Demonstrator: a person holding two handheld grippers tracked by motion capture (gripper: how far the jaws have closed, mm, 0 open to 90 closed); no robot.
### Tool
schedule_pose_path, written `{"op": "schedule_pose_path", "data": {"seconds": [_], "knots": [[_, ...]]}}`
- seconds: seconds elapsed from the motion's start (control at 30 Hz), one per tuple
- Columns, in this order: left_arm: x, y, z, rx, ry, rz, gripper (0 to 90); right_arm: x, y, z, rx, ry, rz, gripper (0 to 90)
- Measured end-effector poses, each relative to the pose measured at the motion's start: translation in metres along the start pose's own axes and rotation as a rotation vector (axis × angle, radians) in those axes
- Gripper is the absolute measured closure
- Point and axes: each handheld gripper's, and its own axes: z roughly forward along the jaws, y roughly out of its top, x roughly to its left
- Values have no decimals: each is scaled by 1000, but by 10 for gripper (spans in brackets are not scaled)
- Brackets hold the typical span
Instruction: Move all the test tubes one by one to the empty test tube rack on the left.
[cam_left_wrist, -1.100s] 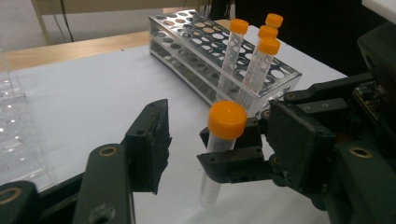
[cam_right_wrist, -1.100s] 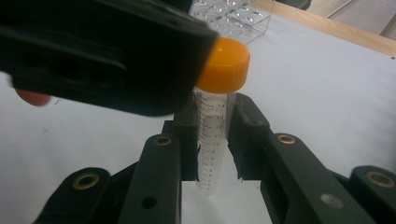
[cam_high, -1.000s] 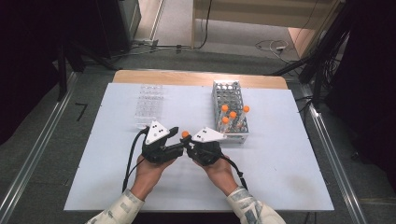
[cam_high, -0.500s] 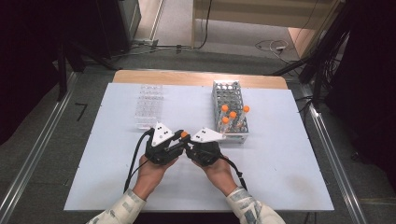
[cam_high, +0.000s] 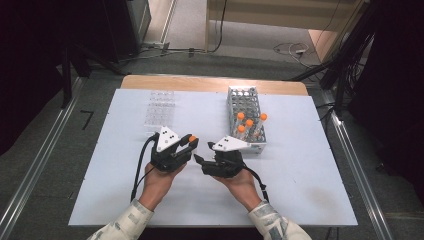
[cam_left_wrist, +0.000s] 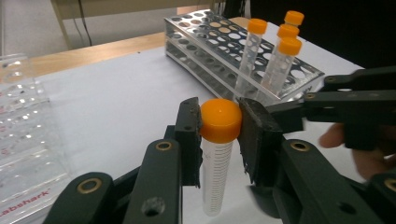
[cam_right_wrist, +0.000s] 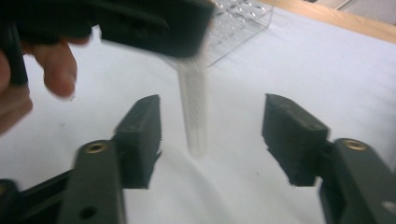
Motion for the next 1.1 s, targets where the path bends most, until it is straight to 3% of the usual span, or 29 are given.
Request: {"op": "schedule_pose_path", "data": {"seconds": [0.23,0.53,1.1], "knots": [[9,3,-3,-3,16,-19,700,-15,-19,-28,4,-35,24,221],[24,14,-5,-22,50,-66,700,-32,-37,-64,-4,-61,64,216],[58,35,-2,-48,150,-99,700,-42,-47,-77,4,-88,82,200]]}}
